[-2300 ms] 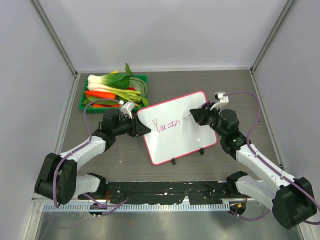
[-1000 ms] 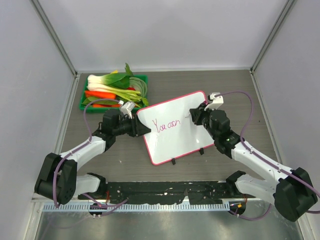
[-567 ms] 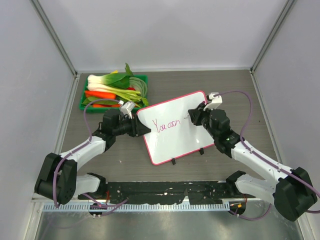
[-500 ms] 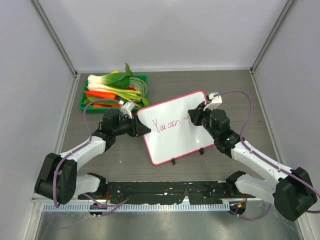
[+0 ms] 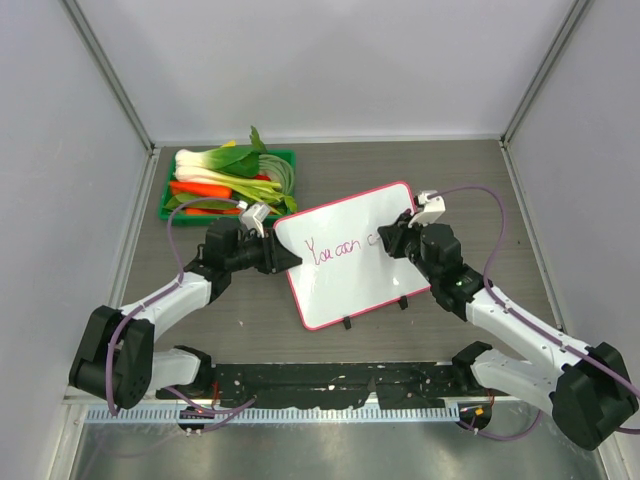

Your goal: Write a sentence on the whiteboard

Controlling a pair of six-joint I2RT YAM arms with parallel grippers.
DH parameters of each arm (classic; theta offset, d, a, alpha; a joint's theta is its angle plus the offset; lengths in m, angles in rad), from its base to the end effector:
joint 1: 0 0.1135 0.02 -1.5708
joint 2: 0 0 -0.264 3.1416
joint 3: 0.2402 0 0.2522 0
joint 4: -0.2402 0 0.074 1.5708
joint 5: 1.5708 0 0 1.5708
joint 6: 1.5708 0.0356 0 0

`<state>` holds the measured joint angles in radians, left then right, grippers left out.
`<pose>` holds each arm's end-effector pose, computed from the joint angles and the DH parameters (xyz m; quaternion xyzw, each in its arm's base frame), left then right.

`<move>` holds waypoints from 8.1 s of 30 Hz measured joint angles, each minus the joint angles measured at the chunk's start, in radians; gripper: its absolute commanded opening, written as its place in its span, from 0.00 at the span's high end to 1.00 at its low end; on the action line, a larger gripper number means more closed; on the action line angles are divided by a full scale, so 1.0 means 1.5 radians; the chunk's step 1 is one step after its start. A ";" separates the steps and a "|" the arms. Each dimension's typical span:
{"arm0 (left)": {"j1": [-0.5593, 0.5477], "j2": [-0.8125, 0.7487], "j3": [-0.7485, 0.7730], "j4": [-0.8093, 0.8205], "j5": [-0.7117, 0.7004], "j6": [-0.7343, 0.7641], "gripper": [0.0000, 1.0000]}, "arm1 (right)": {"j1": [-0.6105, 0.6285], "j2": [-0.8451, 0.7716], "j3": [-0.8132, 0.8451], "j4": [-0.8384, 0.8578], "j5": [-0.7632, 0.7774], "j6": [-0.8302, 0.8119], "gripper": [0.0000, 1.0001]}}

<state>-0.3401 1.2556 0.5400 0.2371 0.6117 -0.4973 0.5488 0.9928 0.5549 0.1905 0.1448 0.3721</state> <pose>0.2326 -0.1040 0.2016 0.0919 0.8246 -0.4365 0.3479 0.1980 0.1151 0.2583 -0.0251 0.7877 0.2212 0.5744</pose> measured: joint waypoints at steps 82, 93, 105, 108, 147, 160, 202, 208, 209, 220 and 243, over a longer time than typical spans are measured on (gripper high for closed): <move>0.000 0.002 0.000 0.002 0.001 0.000 1.00 | 0.001 0.018 0.025 -0.009 0.058 0.030 0.99; 0.000 0.002 0.000 0.002 0.001 0.000 1.00 | 0.001 0.002 0.017 -0.033 0.052 0.030 0.99; 0.000 0.003 0.000 0.003 0.002 0.000 1.00 | 0.001 -0.002 0.014 -0.038 0.054 0.030 0.99; 0.000 0.003 0.000 0.003 0.002 0.000 1.00 | 0.001 -0.002 0.015 -0.038 0.057 0.030 0.99; 0.000 0.004 0.000 0.004 0.002 0.000 1.00 | 0.001 0.038 0.060 -0.032 0.094 0.014 0.99; 0.000 0.004 0.000 0.004 0.002 0.000 1.00 | 0.001 0.042 0.061 -0.033 0.066 0.015 0.99; 0.000 0.004 0.000 0.005 0.003 0.000 1.00 | 0.001 0.045 0.073 -0.051 0.105 0.019 0.99; 0.000 0.004 0.000 0.006 0.004 0.001 1.00 | 0.001 0.035 0.073 -0.051 0.094 0.021 0.99; 0.000 0.004 0.000 0.006 0.004 0.001 1.00 | 0.001 0.028 0.073 -0.051 0.093 0.021 0.99; 0.000 0.004 0.000 0.006 0.004 0.001 1.00 | -0.029 -0.032 0.062 -0.042 0.097 0.016 0.99; 0.000 0.004 0.000 0.006 0.004 0.001 1.00 | -0.038 -0.033 0.024 -0.008 0.062 0.015 0.99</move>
<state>-0.3401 1.2613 0.5400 0.2462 0.6182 -0.4961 0.4915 0.9440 0.5907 0.1780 0.2382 0.3943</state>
